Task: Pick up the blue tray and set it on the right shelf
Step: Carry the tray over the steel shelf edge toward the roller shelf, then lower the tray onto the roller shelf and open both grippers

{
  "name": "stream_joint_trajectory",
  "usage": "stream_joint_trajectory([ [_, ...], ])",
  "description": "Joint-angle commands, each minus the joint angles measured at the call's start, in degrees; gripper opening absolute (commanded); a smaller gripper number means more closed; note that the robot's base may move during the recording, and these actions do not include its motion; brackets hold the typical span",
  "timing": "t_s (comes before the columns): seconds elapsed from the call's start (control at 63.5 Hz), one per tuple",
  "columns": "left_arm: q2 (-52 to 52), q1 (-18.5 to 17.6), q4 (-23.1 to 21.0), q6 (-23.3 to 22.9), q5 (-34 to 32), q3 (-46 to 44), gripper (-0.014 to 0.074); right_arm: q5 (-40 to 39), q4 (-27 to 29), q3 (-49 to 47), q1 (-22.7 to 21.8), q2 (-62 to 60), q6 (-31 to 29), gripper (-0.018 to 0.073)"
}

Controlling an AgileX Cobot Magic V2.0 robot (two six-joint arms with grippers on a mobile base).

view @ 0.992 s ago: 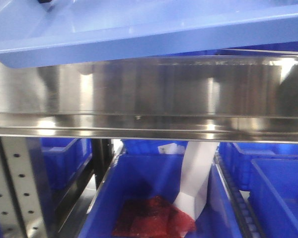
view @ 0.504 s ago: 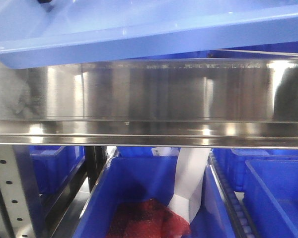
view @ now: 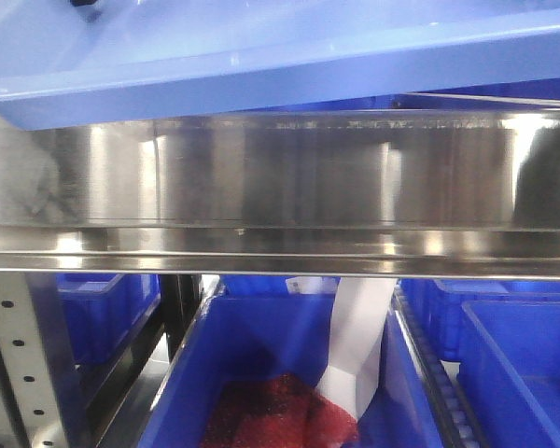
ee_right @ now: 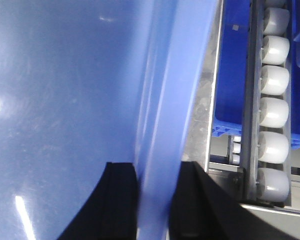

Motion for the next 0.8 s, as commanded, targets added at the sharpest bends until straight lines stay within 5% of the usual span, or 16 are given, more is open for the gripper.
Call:
stream_joint_trajectory([
  [0.0,-1.7,-0.6,2.3,2.4,5.6,-1.2,-0.0048,-3.9,-2.0,-1.8,-0.2,-1.8,-1.4,0.0057],
  [0.362,-1.7,-0.6,2.3,2.4,5.3,-1.2,-0.0048,-4.0,-2.0,-1.8,-0.2,-1.8,-1.4,0.0057],
  [0.536,-1.7,-0.5,2.5,5.9,3.9,-2.1,-0.0048,-4.6,0.5,-2.9,-0.2,-1.8,-1.4,0.0057],
  [0.788,2.1,3.3,4.9,6.2,1.0,-14.1,-0.0048,-7.3,1.3,-9.1,-0.6,1.3,-1.4,0.0057],
])
